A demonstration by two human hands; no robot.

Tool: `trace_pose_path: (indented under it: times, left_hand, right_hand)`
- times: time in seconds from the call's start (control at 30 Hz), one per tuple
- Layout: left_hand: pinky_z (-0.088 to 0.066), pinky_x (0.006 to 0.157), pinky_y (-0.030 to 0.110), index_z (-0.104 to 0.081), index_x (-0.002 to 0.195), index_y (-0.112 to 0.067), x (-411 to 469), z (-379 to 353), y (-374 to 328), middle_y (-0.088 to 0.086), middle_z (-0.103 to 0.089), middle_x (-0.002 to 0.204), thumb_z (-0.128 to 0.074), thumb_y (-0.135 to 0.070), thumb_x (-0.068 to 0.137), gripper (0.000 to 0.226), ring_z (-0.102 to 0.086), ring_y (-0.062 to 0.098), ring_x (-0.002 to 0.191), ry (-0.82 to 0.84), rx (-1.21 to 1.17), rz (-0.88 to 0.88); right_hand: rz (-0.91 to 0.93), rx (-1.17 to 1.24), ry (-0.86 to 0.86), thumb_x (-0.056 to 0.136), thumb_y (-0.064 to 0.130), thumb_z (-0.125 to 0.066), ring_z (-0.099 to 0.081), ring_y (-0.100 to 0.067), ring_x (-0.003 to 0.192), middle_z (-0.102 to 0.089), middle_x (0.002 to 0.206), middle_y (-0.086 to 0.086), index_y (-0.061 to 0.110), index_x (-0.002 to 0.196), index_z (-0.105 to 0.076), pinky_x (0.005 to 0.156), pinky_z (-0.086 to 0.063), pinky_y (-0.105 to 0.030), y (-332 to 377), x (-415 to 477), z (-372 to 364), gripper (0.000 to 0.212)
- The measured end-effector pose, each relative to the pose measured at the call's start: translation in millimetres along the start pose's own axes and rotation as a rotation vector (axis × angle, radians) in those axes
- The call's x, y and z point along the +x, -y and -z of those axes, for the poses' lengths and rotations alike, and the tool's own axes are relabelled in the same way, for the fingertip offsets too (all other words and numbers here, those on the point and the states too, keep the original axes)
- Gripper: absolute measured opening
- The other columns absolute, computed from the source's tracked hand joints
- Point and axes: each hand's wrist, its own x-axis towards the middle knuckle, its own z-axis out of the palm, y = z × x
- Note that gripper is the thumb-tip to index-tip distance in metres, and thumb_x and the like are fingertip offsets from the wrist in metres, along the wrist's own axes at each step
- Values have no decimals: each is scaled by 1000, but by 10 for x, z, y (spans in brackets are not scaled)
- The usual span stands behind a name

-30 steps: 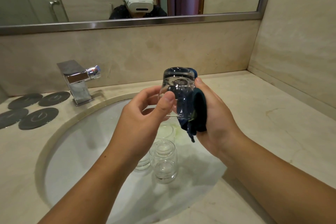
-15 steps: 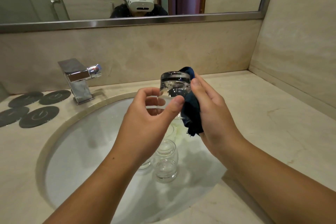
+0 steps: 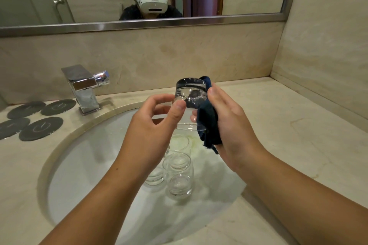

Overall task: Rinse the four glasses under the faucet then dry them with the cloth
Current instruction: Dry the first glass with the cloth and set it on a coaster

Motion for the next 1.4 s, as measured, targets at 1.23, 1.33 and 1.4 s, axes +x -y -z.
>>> trace_pose_path:
  times: [1.23, 1.33, 1.4]
  left_hand:
    - [-62, 84, 31, -68, 125, -24, -70, -53, -89, 2, -82, 106, -75, -69, 77, 66, -79, 19, 102, 67, -221, 38]
    - [-56, 86, 34, -63, 118, -30, -50, -73, -55, -7, -82, 104, -65, -71, 70, 63, -77, 8, 101, 43, -173, 31]
    - [-54, 83, 29, -64, 110, -38, -44, -76, -45, -18, -79, 101, -61, -74, 72, 52, -74, 0, 97, 10, -118, -10]
  right_hand:
    - [-185, 229, 115, 112, 45, -42, -75, -17, 98, -79, 115, -8, 11, 132, -72, 79, -55, -28, 102, -78, -25, 49]
    - [-171, 201, 70, 111, 46, -47, -72, -19, 96, -79, 117, -10, 18, 129, -74, 82, -54, -31, 70, -61, -46, 43]
    - [-148, 170, 24, 110, 45, -51, -69, -21, 92, -78, 111, -10, 21, 126, -75, 81, -53, -34, 60, -50, -41, 37]
